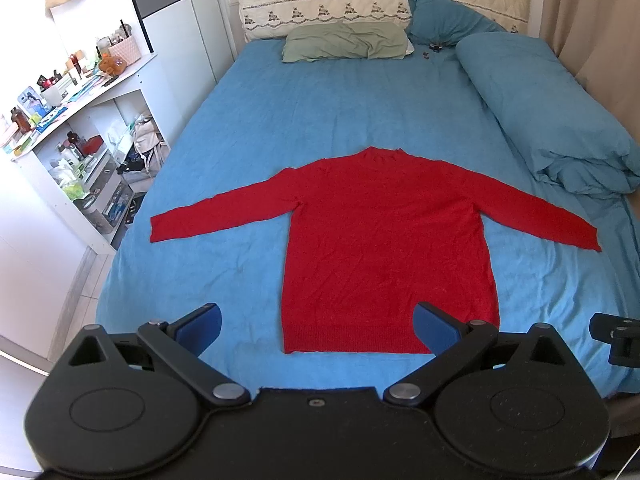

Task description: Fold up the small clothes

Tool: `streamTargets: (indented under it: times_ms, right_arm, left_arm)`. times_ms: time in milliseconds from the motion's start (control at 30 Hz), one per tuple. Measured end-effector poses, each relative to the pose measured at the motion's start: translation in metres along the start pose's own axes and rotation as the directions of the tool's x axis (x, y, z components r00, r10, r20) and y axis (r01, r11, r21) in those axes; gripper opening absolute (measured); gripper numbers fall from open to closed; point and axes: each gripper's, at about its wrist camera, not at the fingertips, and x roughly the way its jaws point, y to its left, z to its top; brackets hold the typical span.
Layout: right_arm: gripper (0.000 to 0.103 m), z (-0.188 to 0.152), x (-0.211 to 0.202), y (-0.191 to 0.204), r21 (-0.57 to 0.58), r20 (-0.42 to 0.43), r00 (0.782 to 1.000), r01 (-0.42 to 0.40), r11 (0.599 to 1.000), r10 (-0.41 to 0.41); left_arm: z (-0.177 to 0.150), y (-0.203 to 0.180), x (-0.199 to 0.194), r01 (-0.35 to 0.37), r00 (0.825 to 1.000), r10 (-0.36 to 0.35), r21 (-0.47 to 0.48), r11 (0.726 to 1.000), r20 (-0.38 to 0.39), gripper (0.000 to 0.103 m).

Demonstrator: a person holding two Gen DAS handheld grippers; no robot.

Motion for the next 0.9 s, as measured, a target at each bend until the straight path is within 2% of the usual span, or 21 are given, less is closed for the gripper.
streamTargets:
  times_ms: [900]
  right_arm:
    - [0.103, -0.0011, -0.0039, -0.0025, 0.002, 0.008, 1.0, -0.002, 1.0, 0.002]
  left_arm:
    - [-0.0026, 0.0016, -0.008, 0.0, 1.0, 0.0, -0.02, 1.0, 0.0, 0.103]
